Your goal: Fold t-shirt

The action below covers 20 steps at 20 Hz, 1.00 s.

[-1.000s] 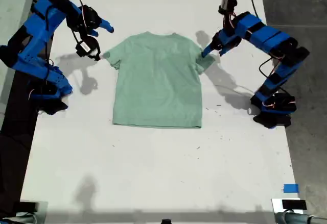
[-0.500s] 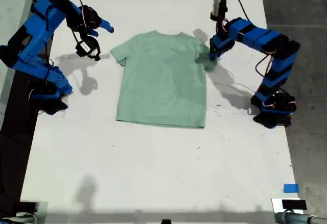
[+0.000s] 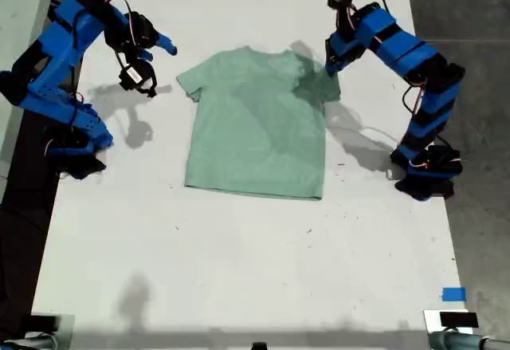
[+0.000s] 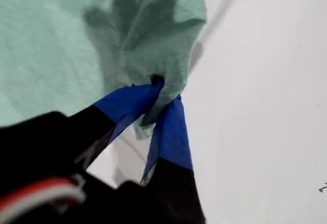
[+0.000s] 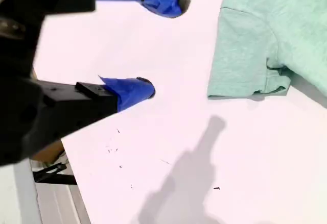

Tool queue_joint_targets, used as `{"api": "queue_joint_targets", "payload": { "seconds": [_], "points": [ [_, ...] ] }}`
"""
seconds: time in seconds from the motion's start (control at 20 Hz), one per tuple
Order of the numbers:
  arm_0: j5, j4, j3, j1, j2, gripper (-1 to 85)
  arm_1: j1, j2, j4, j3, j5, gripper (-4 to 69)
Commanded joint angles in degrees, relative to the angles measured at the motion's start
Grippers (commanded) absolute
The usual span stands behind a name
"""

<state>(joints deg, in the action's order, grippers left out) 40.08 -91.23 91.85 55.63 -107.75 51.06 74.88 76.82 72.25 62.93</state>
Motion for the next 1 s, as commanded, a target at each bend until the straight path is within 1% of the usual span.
{"api": "queue_joint_targets", "payload": {
  "seconds": [0.0,0.15,0.3,0.4,0.65,0.8,0.85,0.9,0.95],
  "points": [
    [0.4,1.3,-0.4,-0.3,-1.8,26.4,-6.7,-1.2,4.7,-15.7,-4.5,-1.3],
    [0.2,1.8,-0.4,-0.6,-1.6,26.4,-13.2,-8.3,5.3,-24.8,-10.4,-1.3],
    [0.3,1.8,-0.4,-0.7,-1.5,26.4,-18.1,-12.1,1.4,-26.2,-15.3,-1.3],
    [0.3,2.0,-0.4,-0.7,-1.5,26.4,-20.0,-15.7,-2.4,-26.6,-17.7,-1.2],
    [0.1,2.5,0.3,-0.9,-1.6,26.5,-22.9,-20.8,-8.6,-30.0,-22.1,-1.2],
    [-0.3,3.0,0.4,-1.7,-1.4,26.5,-21.9,-23.6,-11.0,-33.3,-23.3,-1.2],
    [-0.4,3.0,0.4,-2.0,-1.4,26.5,-21.0,-24.3,-11.3,-33.3,-23.5,0.7],
    [-0.5,3.0,0.6,-2.3,-1.4,26.5,-20.6,-24.6,-10.8,-33.4,-22.5,21.1],
    [-0.5,3.0,0.8,-2.5,-1.6,26.6,-20.5,-23.9,-9.8,-33.5,-21.1,36.8]
  ]
}}
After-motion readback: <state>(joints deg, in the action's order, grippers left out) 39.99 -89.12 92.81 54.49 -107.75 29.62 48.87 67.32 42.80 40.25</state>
